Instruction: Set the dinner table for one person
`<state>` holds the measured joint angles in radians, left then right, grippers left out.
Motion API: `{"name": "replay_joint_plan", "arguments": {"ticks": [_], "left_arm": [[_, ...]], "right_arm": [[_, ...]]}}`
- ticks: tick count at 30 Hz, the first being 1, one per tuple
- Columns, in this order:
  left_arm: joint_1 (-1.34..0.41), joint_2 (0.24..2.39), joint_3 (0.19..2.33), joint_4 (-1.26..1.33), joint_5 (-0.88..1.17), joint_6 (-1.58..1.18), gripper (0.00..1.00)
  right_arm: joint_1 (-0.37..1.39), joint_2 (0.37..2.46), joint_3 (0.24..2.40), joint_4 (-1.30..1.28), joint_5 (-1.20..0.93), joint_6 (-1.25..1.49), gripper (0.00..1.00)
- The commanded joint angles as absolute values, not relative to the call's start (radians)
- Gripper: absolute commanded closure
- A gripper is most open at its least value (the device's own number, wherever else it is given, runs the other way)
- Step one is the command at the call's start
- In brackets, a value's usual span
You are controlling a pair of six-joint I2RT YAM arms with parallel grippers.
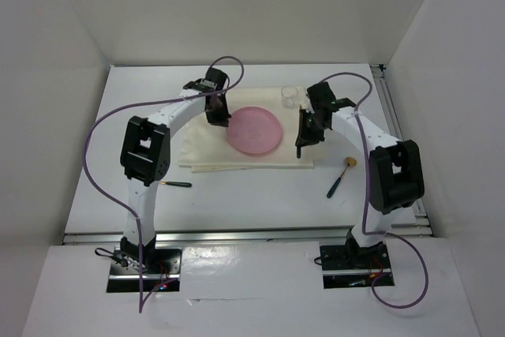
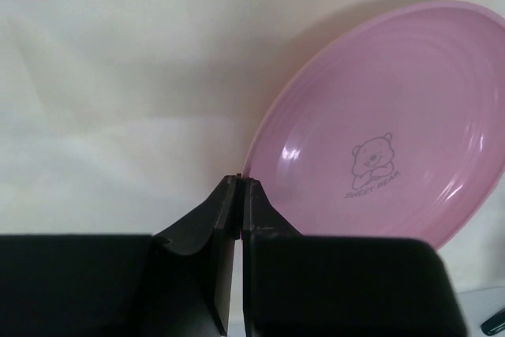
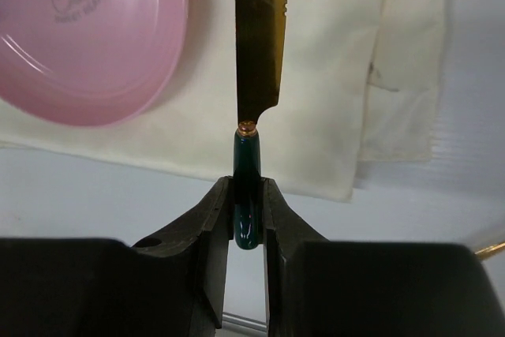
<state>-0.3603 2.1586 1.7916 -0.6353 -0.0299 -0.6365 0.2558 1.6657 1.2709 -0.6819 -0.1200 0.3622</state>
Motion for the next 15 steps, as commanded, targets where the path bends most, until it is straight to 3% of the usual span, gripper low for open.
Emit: {"name": "replay_joint_plan", "arguments": {"ticks": [1, 7, 11, 12, 15], "left_arm": [[-0.348, 2.135, 1.833, -0.657, -0.054, -0.661, 1.0], [-0.348, 2.146, 1.842, -0.657, -0.064, -0.67, 1.0], [-0.348, 2.175, 1.862, -0.667, -0.075, -0.67, 0.72], [-0.348, 2.175, 1.874, -0.676, -0.075, -0.658, 0.56], [-0.348, 2.186, 1.893, -0.706, -0.075, -0.649, 0.39]], "right_arm": [[0.279, 1.725, 1.338, -0.698, -0.15, 0.333, 1.0], [0.288, 1.802, 1.359, -0.655, -0.163, 0.324, 1.0], [0.288, 1.862, 1.388, -0.635, -0.173, 0.324, 1.0], [0.288, 1.877, 1.397, -0.635, -0.182, 0.324, 1.0], [0.298, 1.902, 1.397, -0.624, -0.192, 0.324, 1.0]]}}
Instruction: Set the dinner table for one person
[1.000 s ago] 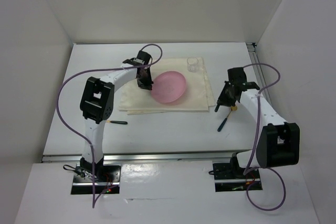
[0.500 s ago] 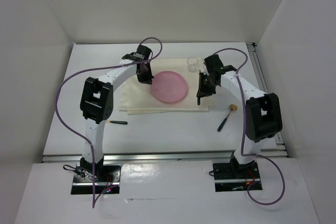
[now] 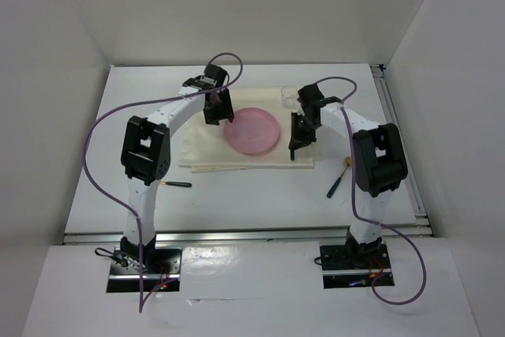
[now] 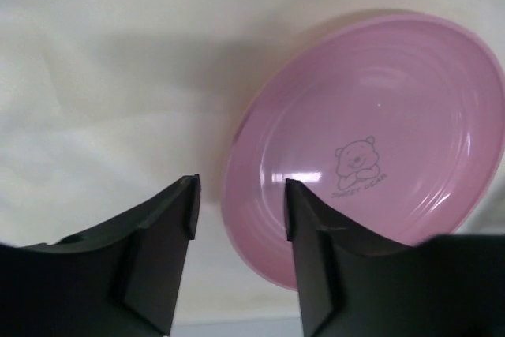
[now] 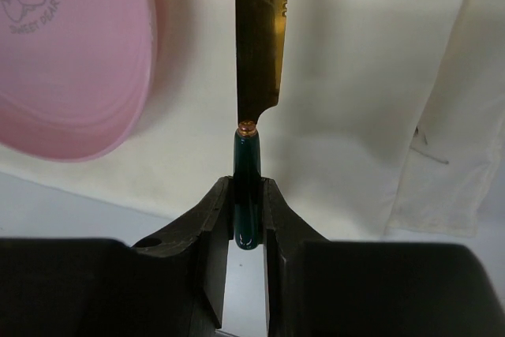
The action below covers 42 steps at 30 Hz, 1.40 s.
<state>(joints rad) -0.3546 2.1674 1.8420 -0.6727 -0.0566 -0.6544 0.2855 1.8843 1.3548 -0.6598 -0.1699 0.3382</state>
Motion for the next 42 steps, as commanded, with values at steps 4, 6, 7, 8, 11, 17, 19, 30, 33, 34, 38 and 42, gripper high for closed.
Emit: {"name": "replay_joint_plan", "arguments": {"ticks": [4, 6, 7, 8, 11, 17, 19, 30, 33, 34, 38, 42], "left_arm": [[-0.348, 2.152, 1.884, -0.706, -0.075, -0.64, 0.24], [-0.348, 2.126, 1.884, -0.721, -0.084, -0.631, 0.23], [-0.348, 2.112, 1.875, -0.73, -0.095, -0.63, 0.23], [-0.348, 2.074, 1.875, -0.742, -0.095, -0.63, 0.23], [-0.348, 1.984, 1.82, -0.732, -0.086, -0.63, 0.23], [-0.348, 1.856, 1.789, -0.712, -0.028, -0.605, 0.23], [-0.348, 1.821, 1.766, -0.724, -0.028, -0.595, 0.23], [-0.348, 1.569, 1.48, -0.712, -0.146, -0.64, 0.24], [-0.348, 1.557, 1.421, -0.736, -0.186, -0.673, 0.24], [-0.348, 1.546, 1.405, -0.736, -0.196, -0.683, 0.24], [-0.348, 1.497, 1.303, -0.747, -0.224, -0.728, 0.24], [-0.348, 1.457, 1.243, -0.726, -0.2, -0.75, 0.24]], "right_arm": [[0.298, 1.944, 1.419, -0.615, -0.192, 0.333, 0.98], [0.298, 1.966, 1.428, -0.615, -0.192, 0.333, 0.85], [0.307, 1.967, 1.439, -0.615, -0.192, 0.333, 0.81], [0.307, 1.967, 1.439, -0.615, -0.18, 0.342, 0.77], [0.316, 1.928, 1.439, -0.633, -0.158, 0.342, 0.48], [0.298, 1.795, 1.388, -0.692, 0.017, 0.37, 0.35], [0.244, 1.683, 1.297, -0.692, 0.046, 0.386, 0.35], [0.052, 1.377, 0.89, -0.721, 0.006, 0.722, 0.36], [0.043, 1.426, 0.871, -0.735, 0.015, 0.759, 0.36], [0.043, 1.436, 0.871, -0.744, 0.026, 0.77, 0.36], [0.043, 1.422, 0.804, -0.744, 0.055, 0.807, 0.37], [0.043, 1.391, 0.743, -0.706, 0.046, 0.807, 0.37]]}}
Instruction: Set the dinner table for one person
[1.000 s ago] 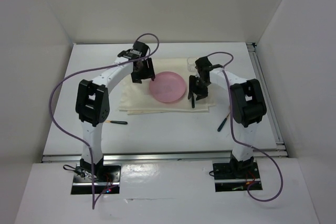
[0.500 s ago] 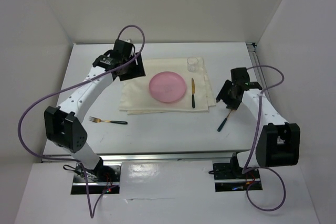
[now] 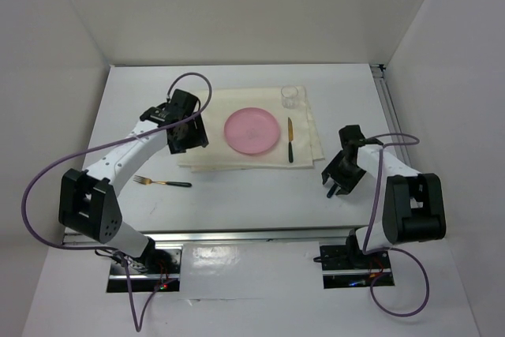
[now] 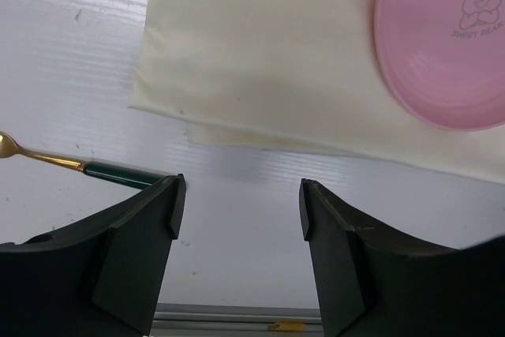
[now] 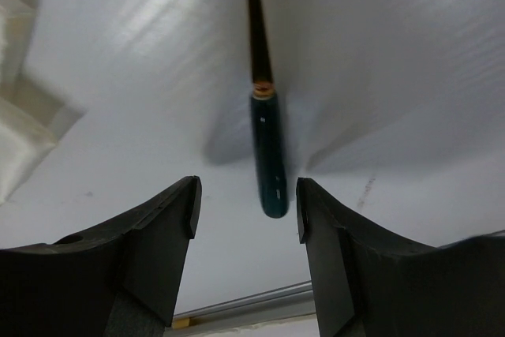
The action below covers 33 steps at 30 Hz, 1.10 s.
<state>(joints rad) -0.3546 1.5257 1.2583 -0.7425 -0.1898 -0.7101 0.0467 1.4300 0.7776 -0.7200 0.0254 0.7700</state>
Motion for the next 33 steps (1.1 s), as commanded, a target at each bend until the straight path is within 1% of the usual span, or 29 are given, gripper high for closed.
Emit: {"name": "replay_joint_plan", "arguments": {"ticks": [1, 7, 9, 12, 13, 16, 17, 19, 20, 21, 23, 25, 27, 28, 29, 31, 33], "left_arm": [[-0.348, 1.457, 1.243, -0.716, -0.199, -0.75, 0.24], [-0.348, 1.466, 1.243, -0.726, -0.187, -0.75, 0.24], [-0.348, 1.476, 1.243, -0.726, -0.187, -0.75, 0.24], [-0.348, 1.476, 1.243, -0.726, -0.178, -0.75, 0.24], [-0.348, 1.476, 1.243, -0.726, -0.178, -0.75, 0.24], [-0.348, 1.476, 1.221, -0.726, -0.178, -0.759, 0.24], [-0.348, 1.476, 1.209, -0.726, -0.178, -0.77, 0.24], [-0.348, 1.476, 1.195, -0.726, -0.178, -0.807, 0.25], [-0.348, 1.476, 1.18, -0.726, -0.178, -0.819, 0.25], [-0.348, 1.476, 1.171, -0.735, -0.178, -0.833, 0.25], [-0.348, 1.476, 1.141, -0.748, -0.202, -0.898, 0.25], [-0.339, 1.476, 1.117, -0.749, -0.215, -0.939, 0.25], [-0.339, 1.476, 1.097, -0.739, -0.215, -0.977, 0.22], [-0.339, 1.485, 1.085, -0.739, -0.215, -0.989, 0.19], [-0.33, 1.485, 1.085, -0.748, -0.224, -0.989, 0.19], [-0.33, 1.496, 1.085, -0.759, -0.235, -1.005, 0.16], [-0.321, 1.496, 1.072, -0.775, -0.247, -1.029, 0.15]], "right_arm": [[0.043, 1.391, 0.742, -0.706, 0.046, 0.819, 0.37], [0.043, 1.381, 0.715, -0.726, 0.104, 0.819, 0.37], [0.043, 1.381, 0.706, -0.695, 0.104, 0.819, 0.37], [0.043, 1.408, 0.706, -0.641, 0.074, 0.798, 0.43], [0.043, 1.422, 0.706, -0.632, 0.074, 0.798, 0.48], [0.043, 1.46, 0.75, -0.623, 0.074, 0.787, 0.6], [0.043, 1.471, 0.759, -0.632, 0.083, 0.778, 0.69], [0.043, 1.453, 0.788, -0.644, 0.103, 0.752, 0.78], [0.043, 1.437, 0.799, -0.644, 0.118, 0.743, 0.85], [0.055, 1.419, 0.81, -0.658, 0.129, 0.732, 0.96], [0.075, 1.355, 0.839, -0.628, 0.108, 0.625, 1.0], [0.107, 1.322, 0.871, -0.565, 0.062, 0.533, 1.0], [0.107, 1.341, 0.92, -0.555, -0.017, 0.436, 1.0], [0.12, 1.401, 0.952, -0.555, -0.035, 0.414, 1.0], [0.12, 1.44, 1.032, -0.593, -0.064, 0.396, 1.0], [0.144, 1.549, 1.106, -0.62, -0.074, 0.345, 1.0], [0.176, 1.61, 1.187, -0.629, -0.087, 0.318, 1.0]]}}
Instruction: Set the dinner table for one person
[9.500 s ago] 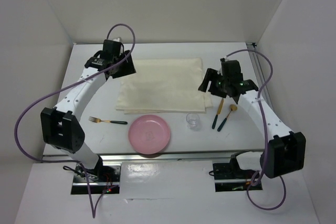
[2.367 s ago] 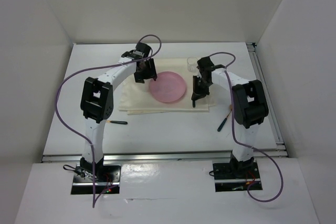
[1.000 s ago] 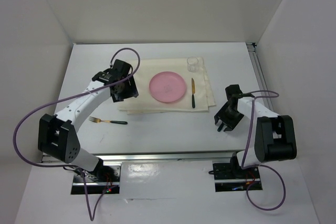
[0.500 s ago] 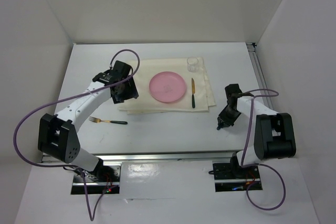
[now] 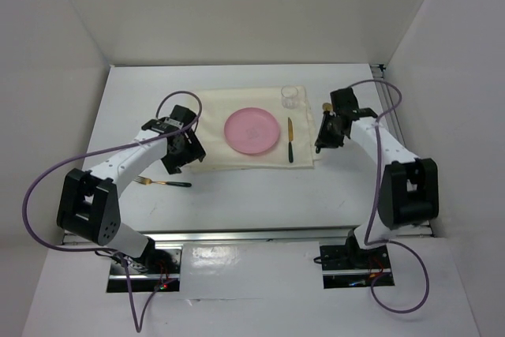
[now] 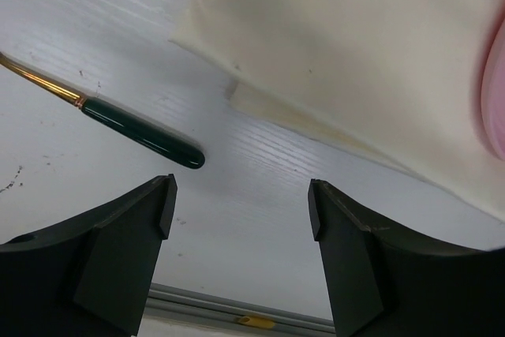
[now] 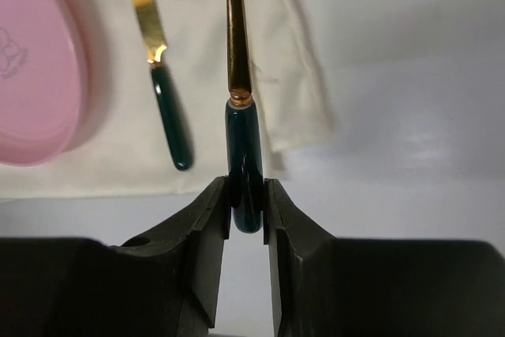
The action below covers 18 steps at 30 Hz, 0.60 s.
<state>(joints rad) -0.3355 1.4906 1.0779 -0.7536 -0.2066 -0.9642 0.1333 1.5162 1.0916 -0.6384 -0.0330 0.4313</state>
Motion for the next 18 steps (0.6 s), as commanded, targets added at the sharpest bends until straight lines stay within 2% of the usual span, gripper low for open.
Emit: {"name": "replay_joint_plan", "arguments": {"ticks": [1, 3, 5, 9, 13, 18], "left_arm": [[-0.308, 1.496, 1.072, -0.775, -0.247, -1.029, 0.15], [-0.288, 1.476, 1.048, -0.775, -0.218, -1.029, 0.15], [-0.258, 1.464, 1.039, -0.737, -0.192, -1.015, 0.2], [-0.2, 1.463, 1.014, -0.718, -0.16, -0.977, 0.2], [-0.141, 1.493, 1.023, -0.718, -0.135, -0.953, 0.15], [-0.111, 1.514, 1.023, -0.7, -0.112, -0.943, 0.13]], "right_arm": [[0.176, 1.643, 1.213, -0.638, -0.087, 0.305, 1.0], [0.19, 1.725, 1.287, -0.656, -0.107, 0.305, 0.99], [0.225, 1.778, 1.33, -0.657, -0.116, 0.305, 0.99], [0.253, 1.847, 1.362, -0.63, -0.126, 0.316, 0.98], [0.253, 1.894, 1.373, -0.63, -0.117, 0.325, 0.95], [0.253, 1.894, 1.355, -0.62, -0.097, 0.336, 0.85]]}}
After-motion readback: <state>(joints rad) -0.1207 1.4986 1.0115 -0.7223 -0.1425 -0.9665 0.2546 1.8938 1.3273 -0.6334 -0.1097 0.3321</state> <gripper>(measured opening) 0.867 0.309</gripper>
